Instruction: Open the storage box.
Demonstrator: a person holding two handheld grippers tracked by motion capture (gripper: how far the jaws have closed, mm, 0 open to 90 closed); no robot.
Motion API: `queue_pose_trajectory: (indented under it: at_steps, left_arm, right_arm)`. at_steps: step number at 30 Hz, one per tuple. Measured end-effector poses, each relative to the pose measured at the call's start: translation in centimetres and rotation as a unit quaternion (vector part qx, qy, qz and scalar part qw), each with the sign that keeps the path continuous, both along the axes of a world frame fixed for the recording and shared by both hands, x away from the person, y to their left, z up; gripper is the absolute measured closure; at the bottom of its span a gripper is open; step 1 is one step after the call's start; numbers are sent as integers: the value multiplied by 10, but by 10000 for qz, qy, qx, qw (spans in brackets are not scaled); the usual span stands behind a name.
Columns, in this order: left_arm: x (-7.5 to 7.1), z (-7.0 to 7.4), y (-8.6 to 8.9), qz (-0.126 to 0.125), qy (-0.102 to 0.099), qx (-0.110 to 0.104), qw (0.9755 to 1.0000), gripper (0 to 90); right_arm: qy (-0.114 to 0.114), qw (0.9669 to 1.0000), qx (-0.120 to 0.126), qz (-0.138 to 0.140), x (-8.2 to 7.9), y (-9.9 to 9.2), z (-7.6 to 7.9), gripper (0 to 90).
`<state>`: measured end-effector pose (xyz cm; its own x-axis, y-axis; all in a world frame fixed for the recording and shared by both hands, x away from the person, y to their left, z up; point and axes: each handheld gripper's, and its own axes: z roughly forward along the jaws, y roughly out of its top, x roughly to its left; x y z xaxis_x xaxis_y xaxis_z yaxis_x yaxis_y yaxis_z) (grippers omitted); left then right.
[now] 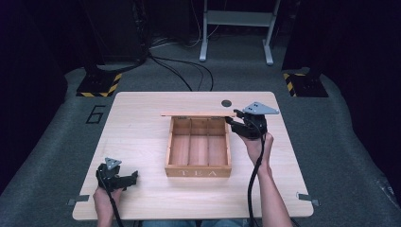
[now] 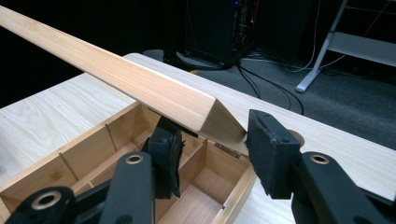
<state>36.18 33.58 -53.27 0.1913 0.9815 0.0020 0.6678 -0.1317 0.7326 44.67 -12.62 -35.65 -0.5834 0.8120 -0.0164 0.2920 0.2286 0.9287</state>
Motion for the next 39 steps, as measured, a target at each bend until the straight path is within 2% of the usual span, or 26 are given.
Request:
queue_pose_trajectory:
  at_steps: [7, 16, 22, 27, 28, 39]
  left_arm:
    - [0, 0, 0, 1, -2, -2, 10000, 19]
    - [0, 1, 1, -62, 50, 56, 10000, 20]
    - [0, 1, 1, -60, 41, 60, 10000, 20]
    - [0, 1, 1, -75, 68, 56, 9999, 20]
    - [0, 1, 1, -51, 46, 36, 10000, 20]
    - [0, 1, 1, -46, 41, 27, 10000, 22]
  right_arm:
    - [-5, 10000, -13, 7, 0, 0, 0, 555]
    - [81, 10000, 11, 13, -9, -1, -7, 546]
    - [180, 9998, 31, 99, -18, -2, -17, 506]
    - [218, 9997, -88, 73, -27, 0, -26, 499]
    - [286, 9996, -48, 73, -30, -1, -31, 499]
    - [399, 9992, 28, 6, -43, -1, -51, 492]
